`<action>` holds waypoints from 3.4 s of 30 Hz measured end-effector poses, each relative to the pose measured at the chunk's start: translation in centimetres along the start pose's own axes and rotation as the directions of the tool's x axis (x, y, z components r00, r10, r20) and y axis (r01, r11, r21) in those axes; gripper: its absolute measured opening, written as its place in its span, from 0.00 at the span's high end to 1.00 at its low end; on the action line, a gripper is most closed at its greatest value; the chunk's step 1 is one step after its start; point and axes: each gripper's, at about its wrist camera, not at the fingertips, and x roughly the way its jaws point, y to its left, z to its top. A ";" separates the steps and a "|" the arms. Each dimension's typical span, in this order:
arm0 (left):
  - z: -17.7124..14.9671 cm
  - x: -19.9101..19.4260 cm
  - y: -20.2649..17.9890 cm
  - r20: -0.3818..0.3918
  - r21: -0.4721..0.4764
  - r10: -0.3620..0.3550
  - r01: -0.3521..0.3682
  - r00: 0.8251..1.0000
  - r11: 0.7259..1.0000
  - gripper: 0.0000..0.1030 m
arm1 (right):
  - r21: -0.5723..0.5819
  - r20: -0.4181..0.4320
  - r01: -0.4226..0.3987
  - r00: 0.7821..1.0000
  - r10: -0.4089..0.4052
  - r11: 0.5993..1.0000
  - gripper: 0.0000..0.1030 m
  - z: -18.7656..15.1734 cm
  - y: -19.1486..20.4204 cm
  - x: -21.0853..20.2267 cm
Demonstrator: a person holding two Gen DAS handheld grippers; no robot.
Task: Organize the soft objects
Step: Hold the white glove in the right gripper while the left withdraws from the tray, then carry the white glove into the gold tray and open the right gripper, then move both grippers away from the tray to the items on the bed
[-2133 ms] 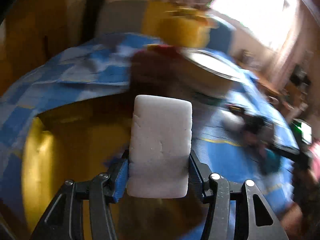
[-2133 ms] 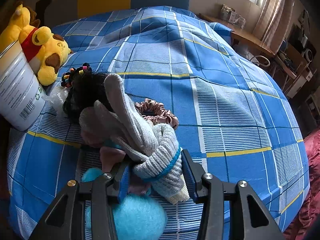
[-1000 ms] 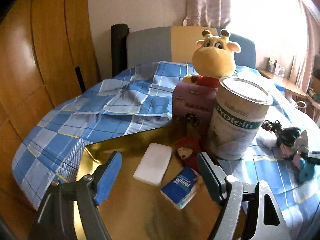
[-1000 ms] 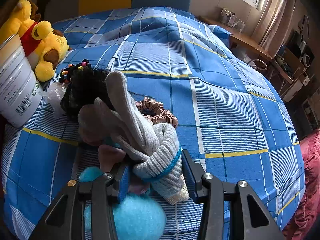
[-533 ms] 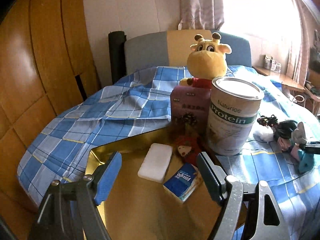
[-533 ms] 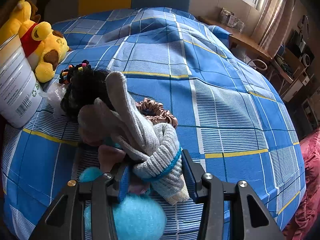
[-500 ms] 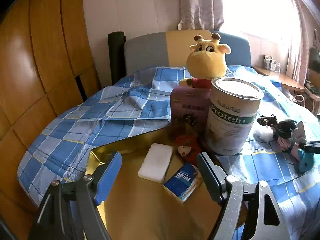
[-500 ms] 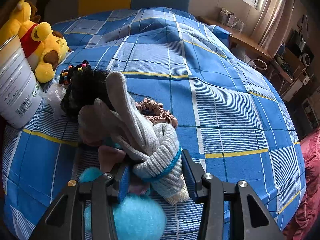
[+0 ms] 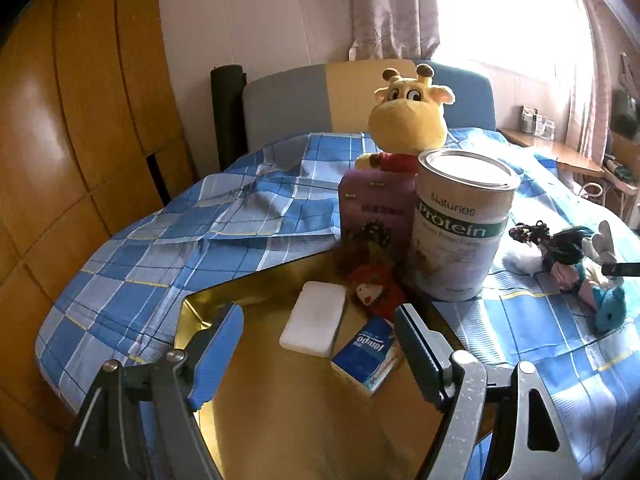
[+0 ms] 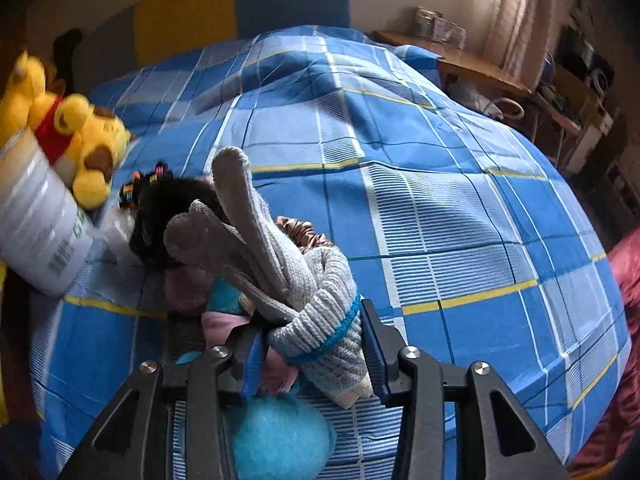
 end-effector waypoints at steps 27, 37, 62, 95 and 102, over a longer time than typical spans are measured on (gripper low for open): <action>-3.2 1.1 5.6 -0.065 -0.126 -0.035 0.026 0.997 0.992 0.24 | -0.042 0.313 -0.102 0.943 0.110 0.994 0.59 26.3 18.7 -14.4; -5.1 1.0 9.2 -0.106 -0.203 0.029 -0.050 0.994 0.978 0.24 | -0.627 0.148 -0.322 0.845 0.514 0.710 0.59 17.0 41.2 -19.1; -7.8 2.0 11.7 -0.198 -0.276 0.102 -0.155 0.975 0.949 0.24 | -0.768 -0.191 -0.294 0.953 0.235 0.569 0.59 -12.2 37.4 -7.7; -7.6 0.5 10.4 -0.182 -0.259 0.130 -0.175 0.975 0.950 0.21 | -0.714 0.064 -0.168 0.951 0.302 0.679 0.43 -12.9 37.1 -12.4; -7.5 0.4 10.1 -0.182 -0.252 0.129 -0.173 0.975 0.952 0.21 | -0.713 0.089 -0.170 0.941 0.328 0.681 0.43 -12.7 37.0 -13.7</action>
